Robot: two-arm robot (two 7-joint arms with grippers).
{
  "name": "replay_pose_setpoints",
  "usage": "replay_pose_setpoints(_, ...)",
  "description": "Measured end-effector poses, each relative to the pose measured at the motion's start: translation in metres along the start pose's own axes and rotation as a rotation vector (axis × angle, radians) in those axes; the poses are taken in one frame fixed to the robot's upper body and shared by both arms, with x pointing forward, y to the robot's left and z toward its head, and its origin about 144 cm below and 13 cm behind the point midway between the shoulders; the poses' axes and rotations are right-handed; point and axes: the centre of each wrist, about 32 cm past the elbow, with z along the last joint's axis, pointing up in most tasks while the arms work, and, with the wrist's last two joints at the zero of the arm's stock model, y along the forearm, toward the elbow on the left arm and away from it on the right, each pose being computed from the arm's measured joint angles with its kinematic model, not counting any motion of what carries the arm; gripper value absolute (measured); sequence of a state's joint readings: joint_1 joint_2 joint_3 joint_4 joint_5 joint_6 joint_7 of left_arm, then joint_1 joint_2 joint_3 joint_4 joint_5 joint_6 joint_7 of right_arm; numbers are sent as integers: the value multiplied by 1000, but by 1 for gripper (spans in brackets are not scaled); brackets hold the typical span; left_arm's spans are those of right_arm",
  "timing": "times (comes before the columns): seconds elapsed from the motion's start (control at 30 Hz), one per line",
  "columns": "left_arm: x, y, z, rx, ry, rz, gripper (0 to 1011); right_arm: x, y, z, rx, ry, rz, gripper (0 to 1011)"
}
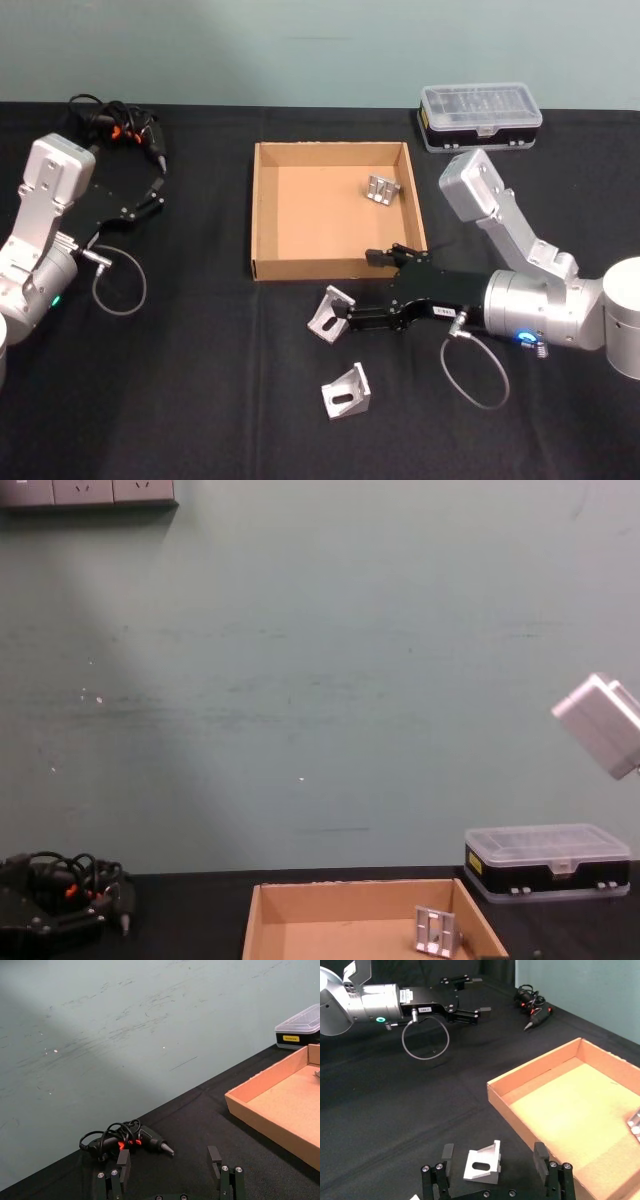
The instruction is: Use one hand to pick up the angle iron from the table and place it into the box.
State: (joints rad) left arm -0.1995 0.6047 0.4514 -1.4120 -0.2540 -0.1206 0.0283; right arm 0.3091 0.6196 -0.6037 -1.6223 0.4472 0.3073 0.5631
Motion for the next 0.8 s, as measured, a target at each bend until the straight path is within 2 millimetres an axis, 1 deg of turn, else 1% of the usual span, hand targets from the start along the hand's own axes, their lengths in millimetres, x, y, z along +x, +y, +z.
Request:
replay_pose_setpoints(0.33, 0, 0, 0, 0, 0, 0, 1000, -1, 10, 0, -18, 8, 30, 1004)
replay_pose_setpoints(0.8, 0, 0, 0, 0, 0, 0, 1000, 0, 19, -4, -99, 35, 52, 1004)
